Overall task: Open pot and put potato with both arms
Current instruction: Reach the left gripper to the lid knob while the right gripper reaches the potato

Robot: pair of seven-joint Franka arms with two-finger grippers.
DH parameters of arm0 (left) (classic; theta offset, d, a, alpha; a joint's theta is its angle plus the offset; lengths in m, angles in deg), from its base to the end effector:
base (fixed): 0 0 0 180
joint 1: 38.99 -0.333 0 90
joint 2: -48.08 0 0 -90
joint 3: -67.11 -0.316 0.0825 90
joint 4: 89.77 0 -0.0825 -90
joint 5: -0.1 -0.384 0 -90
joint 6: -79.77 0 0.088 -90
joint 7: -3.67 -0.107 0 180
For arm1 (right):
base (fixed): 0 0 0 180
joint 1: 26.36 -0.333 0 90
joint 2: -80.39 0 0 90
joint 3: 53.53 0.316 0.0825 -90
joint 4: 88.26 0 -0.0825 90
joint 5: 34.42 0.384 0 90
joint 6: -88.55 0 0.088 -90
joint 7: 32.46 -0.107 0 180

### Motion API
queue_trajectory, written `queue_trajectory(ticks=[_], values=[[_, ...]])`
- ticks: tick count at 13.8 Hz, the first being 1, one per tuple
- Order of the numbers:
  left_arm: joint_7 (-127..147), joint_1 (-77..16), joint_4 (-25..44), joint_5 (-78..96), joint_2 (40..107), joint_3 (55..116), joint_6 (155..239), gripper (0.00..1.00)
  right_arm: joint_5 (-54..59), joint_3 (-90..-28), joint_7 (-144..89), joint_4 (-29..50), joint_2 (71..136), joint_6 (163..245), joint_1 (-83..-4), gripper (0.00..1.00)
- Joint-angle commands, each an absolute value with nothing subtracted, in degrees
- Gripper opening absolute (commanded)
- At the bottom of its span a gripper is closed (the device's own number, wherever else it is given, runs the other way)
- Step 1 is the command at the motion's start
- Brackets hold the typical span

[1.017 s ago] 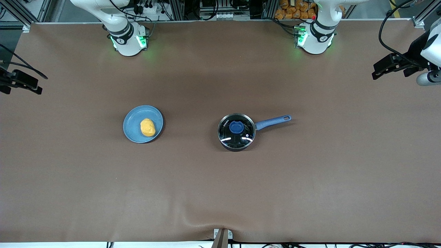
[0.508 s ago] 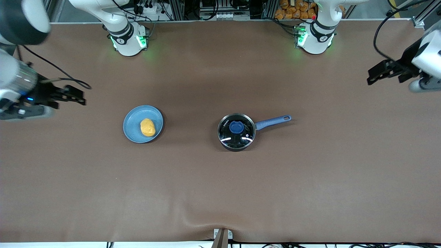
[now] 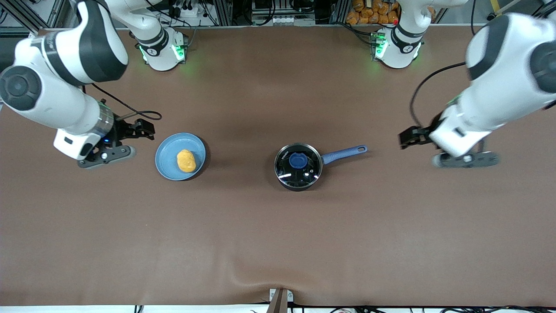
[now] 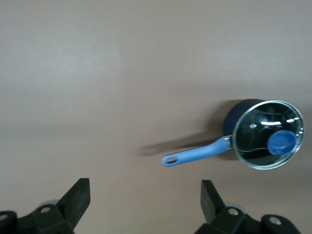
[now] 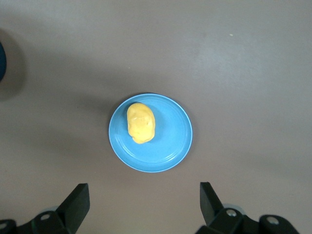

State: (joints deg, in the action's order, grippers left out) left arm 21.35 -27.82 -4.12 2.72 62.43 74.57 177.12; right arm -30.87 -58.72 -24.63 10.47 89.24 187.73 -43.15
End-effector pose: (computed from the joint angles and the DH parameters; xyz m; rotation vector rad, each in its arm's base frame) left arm 0.6015 -0.1982 0.5237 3.0800 -0.0099 -0.1019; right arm 0.5787 0.1273 0.4769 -3.0510 -0.4999 0.2281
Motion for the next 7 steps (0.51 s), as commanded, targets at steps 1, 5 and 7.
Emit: queue_trajectory(ticks=[1,5,7], values=[[25.44,-23.37,-6.88,3.52,66.43,74.23,178.90,1.00,-30.11,-59.33,-18.07,13.15,89.97,191.28,-43.50,1.00],[32.49,-15.19,-6.89,3.09,71.26,74.14,185.48,1.00,-30.20,-59.33,-10.86,19.56,90.15,199.27,-44.03,1.00],[34.68,-10.97,-6.89,2.04,73.73,73.71,189.09,1.00,-30.20,-59.33,-7.34,24.04,90.58,205.94,-44.21,1.00]])
